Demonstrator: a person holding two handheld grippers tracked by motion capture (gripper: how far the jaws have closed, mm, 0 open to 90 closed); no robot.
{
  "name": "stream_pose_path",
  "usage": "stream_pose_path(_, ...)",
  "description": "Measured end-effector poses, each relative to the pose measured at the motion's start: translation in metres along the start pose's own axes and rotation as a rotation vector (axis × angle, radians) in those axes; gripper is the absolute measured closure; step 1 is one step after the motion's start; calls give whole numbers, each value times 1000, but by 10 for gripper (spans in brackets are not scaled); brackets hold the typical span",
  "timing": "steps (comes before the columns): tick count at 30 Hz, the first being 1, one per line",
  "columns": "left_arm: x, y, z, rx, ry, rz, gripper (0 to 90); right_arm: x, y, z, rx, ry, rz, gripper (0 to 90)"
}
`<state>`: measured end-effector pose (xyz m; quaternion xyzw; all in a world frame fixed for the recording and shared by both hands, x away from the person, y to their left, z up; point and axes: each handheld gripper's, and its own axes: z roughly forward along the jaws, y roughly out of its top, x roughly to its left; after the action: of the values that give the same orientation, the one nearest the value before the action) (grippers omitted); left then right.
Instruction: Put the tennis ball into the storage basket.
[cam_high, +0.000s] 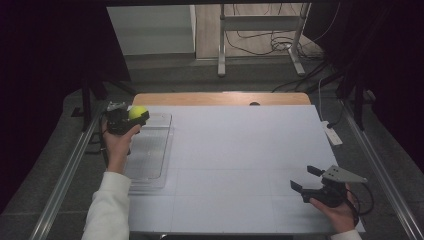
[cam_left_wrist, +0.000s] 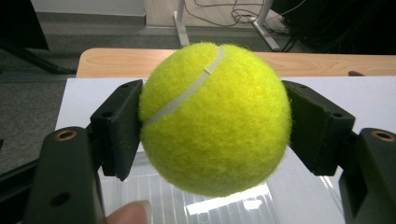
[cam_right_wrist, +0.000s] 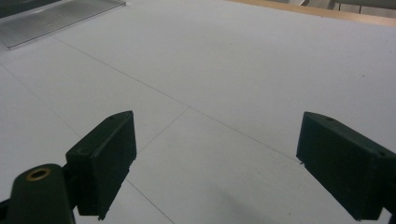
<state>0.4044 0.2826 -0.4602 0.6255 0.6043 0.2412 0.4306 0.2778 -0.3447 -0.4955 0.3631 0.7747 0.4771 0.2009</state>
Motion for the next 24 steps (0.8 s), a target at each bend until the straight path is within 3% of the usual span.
stream_pose_path(24,13,-9,19,93,52,-2,274,0,0,1,4,-2,0,122)
